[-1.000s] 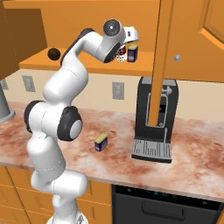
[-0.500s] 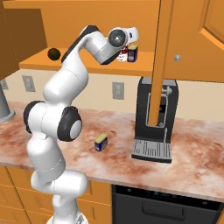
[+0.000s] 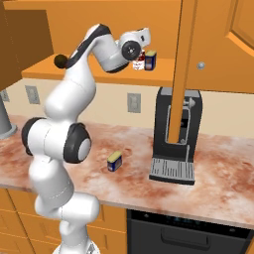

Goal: Pick the cans from the counter and place them in their designated side in the cabinet.

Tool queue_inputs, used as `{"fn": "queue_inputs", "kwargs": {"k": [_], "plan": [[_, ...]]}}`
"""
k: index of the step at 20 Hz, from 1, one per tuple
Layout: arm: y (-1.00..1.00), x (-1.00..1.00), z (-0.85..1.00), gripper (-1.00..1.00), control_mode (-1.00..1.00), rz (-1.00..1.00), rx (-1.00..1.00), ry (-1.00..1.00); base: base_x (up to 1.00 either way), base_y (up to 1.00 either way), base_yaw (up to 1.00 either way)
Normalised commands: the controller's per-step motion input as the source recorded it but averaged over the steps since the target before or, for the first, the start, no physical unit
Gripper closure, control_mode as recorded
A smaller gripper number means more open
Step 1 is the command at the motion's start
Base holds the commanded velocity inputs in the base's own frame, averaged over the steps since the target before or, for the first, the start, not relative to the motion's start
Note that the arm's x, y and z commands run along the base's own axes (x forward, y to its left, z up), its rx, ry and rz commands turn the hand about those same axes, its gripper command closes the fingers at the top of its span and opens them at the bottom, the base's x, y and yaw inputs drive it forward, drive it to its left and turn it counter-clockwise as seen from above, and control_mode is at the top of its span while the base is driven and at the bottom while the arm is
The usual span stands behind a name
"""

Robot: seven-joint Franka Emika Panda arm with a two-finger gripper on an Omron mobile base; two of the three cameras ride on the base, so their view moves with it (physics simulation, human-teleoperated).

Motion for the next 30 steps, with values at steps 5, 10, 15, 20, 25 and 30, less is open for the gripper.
{"fn": "queue_inputs", "kwargs": {"k": [5, 10, 15, 20, 25, 30], "plan": [[0.32, -0.50, 0.25, -1.00, -1.00, 0.06, -0.12, -0.09, 0.00, 0.00, 0.00], [0.18, -0.73, 0.23, -1.00, -1.00, 0.02, -0.12, -0.06, 0.00, 0.00, 0.00], [0.16, -0.81, 0.06, -1.00, -1.00, 0.00, -0.09, -0.02, 0.00, 0.00, 0.00], [0.21, -0.86, 0.00, -1.00, -1.00, -0.03, 0.00, -0.07, 0.00, 0.00, 0.00], [0.32, -0.82, -0.06, -1.00, -1.00, -0.05, -0.02, -0.01, 0.00, 0.00, 0.00], [0.34, -0.97, -0.27, -1.00, -1.00, 0.02, -0.09, 0.00, 0.00, 0.00, 0.00]]}}
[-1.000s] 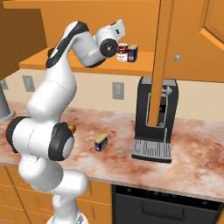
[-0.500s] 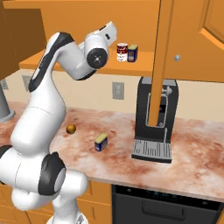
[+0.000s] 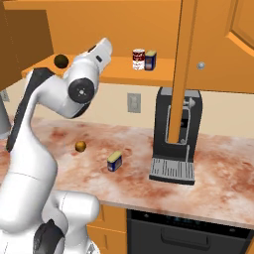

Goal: Pick the cans from the counter and place them in their designated side in the cabinet.

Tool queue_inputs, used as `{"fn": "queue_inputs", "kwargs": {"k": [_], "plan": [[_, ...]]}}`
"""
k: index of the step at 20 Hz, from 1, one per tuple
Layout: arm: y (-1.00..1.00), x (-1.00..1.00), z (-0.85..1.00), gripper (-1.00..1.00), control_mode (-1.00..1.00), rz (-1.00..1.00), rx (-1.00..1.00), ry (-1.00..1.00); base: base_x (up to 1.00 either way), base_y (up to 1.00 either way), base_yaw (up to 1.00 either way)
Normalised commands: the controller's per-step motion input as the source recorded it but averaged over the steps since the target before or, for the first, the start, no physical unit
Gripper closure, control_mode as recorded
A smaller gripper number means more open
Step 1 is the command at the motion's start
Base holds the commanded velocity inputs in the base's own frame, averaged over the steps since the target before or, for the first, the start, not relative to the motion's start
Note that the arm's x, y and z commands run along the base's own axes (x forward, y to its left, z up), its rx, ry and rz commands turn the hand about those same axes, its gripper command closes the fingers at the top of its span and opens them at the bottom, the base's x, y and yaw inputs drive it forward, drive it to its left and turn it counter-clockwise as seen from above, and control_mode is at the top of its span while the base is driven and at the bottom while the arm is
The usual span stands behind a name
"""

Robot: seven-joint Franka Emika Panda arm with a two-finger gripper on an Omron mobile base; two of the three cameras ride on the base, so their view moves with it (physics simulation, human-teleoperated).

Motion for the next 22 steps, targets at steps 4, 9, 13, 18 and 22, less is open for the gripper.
{"fn": "queue_inputs", "kwargs": {"k": [4, 9, 13, 18, 22], "plan": [[0.33, -1.00, -0.33, -1.00, -1.00, 0.02, -0.09, 0.00, 0.00, 0.00, 0.00], [0.24, -0.86, -0.33, -1.00, -1.00, 0.00, -0.03, -0.02, 0.00, 0.00, 0.00], [0.14, -0.36, -0.26, -1.00, -1.00, 0.00, -0.04, 0.00, 0.00, 0.00, 0.00], [0.07, -0.36, -0.11, -1.00, -1.00, -0.04, 0.09, 0.21, 0.00, 0.00, 0.00], [0.03, -0.38, -0.10, -1.00, -1.00, -0.10, 0.20, 0.30, 0.00, 0.00, 0.00]]}}
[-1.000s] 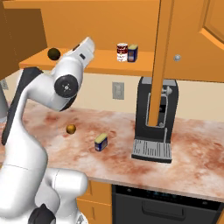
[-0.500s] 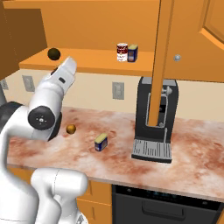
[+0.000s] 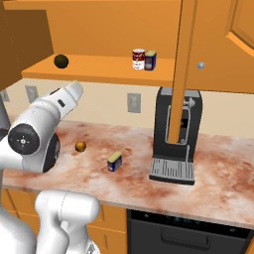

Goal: Pick the cans from the counter and place them in their designated side in the cabinet.

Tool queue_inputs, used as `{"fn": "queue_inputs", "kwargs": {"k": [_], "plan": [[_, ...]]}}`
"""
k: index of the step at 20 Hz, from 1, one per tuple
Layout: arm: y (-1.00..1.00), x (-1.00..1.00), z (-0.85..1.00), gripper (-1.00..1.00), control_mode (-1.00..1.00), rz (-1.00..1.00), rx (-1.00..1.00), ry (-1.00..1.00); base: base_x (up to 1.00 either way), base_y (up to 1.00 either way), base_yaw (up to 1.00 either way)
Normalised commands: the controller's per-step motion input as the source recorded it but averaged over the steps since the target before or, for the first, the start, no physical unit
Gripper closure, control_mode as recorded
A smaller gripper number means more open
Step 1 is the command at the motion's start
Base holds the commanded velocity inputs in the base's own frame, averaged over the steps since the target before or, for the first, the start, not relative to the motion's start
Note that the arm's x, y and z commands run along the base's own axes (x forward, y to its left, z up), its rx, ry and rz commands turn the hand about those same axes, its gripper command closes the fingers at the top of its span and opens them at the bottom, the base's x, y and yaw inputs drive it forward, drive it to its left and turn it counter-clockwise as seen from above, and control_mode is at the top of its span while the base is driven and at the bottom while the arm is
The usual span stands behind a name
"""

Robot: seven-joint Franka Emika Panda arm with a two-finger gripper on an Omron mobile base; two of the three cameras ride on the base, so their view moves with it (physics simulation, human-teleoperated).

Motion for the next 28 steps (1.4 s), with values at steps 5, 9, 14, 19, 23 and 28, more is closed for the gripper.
{"fn": "queue_inputs", "kwargs": {"k": [5, 9, 14, 19, 23, 28], "plan": [[0.08, -0.21, -0.17, -1.00, -1.00, -0.09, 0.02, 0.42, 0.00, 0.00, 0.00], [0.01, -0.14, -0.18, -1.00, -1.00, -0.05, 0.00, 0.47, 0.00, 0.00, 0.00], [-0.03, -0.13, -0.23, -1.00, -1.00, -0.02, -0.02, 0.49, 0.00, 0.00, 0.00], [-0.12, -0.24, -0.34, -1.00, -1.00, -0.05, -0.03, 0.20, 0.00, 0.00, 0.00], [-0.03, -0.11, -0.30, -1.00, -1.00, -0.05, 0.00, 0.01, 0.00, 0.00, 0.00], [-0.07, -0.05, -0.28, -1.00, -1.00, -0.13, 0.00, -0.03, 0.00, 0.00, 0.00]]}}
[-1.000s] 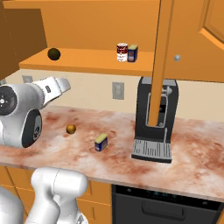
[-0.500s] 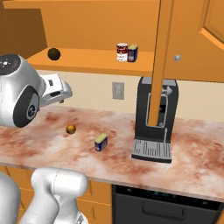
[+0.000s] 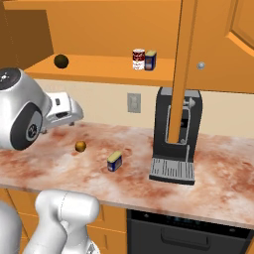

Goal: Pick the cans from the counter and place them in their designated side in the cabinet.

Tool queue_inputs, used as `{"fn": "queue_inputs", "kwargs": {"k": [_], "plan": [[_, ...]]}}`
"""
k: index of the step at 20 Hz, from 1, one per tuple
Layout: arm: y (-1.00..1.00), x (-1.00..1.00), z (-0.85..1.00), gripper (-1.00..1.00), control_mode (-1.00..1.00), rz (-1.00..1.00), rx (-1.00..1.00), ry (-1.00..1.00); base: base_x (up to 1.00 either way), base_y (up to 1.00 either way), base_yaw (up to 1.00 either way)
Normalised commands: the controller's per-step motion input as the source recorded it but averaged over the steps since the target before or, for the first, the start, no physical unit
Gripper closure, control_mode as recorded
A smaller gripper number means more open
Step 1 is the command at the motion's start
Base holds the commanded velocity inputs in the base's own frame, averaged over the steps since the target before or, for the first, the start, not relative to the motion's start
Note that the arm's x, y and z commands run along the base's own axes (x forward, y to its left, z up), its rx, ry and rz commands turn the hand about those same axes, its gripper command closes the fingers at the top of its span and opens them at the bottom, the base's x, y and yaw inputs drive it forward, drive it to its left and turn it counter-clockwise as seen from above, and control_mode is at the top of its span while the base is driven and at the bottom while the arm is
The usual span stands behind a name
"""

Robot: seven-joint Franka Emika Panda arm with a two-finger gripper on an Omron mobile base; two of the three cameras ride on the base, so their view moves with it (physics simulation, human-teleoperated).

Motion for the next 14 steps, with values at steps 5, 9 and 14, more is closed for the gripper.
{"fn": "queue_inputs", "kwargs": {"k": [5, 9, 14], "plan": [[-0.18, 0.00, -0.24, -1.00, -1.00, -0.22, 0.01, 0.02, 0.00, 0.00, 0.00], [-0.27, 0.00, -0.14, -1.00, -1.00, -0.24, 0.10, 0.19, 0.00, 0.00, 0.00], [-0.24, 0.00, -0.05, -1.00, -1.00, -0.14, 0.19, 0.21, 0.00, 0.00, 0.00]]}}
